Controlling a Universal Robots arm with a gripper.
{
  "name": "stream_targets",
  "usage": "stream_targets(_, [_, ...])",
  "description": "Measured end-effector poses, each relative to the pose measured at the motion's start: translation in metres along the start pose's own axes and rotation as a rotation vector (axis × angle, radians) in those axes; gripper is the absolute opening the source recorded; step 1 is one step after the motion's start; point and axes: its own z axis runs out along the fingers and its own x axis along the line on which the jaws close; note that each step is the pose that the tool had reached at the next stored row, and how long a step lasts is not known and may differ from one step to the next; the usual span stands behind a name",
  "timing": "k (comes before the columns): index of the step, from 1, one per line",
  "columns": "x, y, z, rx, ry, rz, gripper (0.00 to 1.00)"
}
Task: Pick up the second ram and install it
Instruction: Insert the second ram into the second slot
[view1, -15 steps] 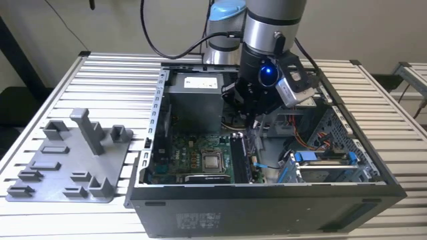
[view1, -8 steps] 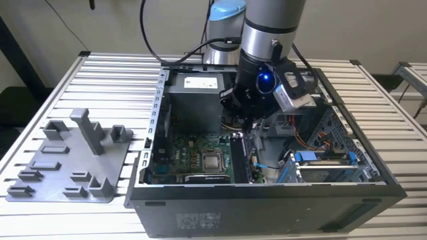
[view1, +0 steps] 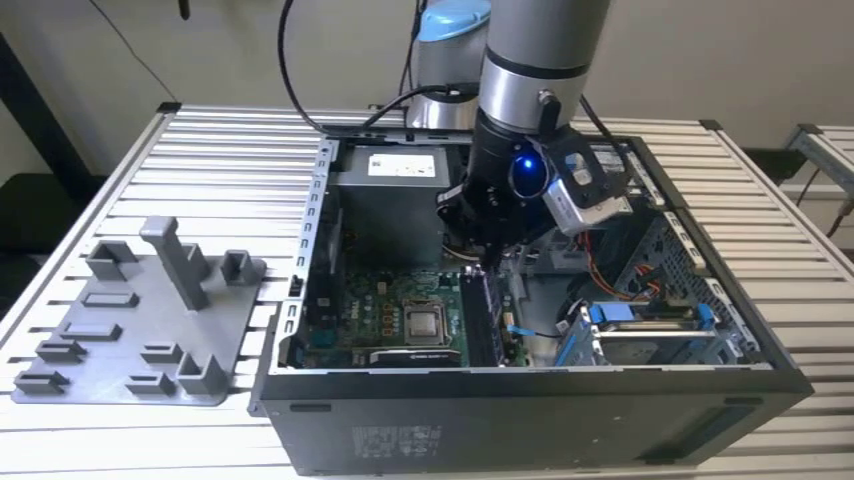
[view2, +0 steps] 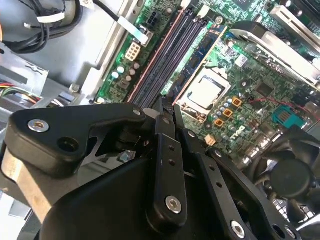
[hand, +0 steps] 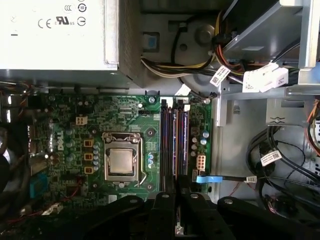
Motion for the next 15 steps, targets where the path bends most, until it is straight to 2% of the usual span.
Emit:
stream_targets(9, [0.0008, -0.0061, 0.0155, 0.0002, -0.0001, -0.007, 0.14])
stream_targets(15, [0.0009, -0.0146, 0.0254, 0.0001, -0.0002, -0.008, 0.14])
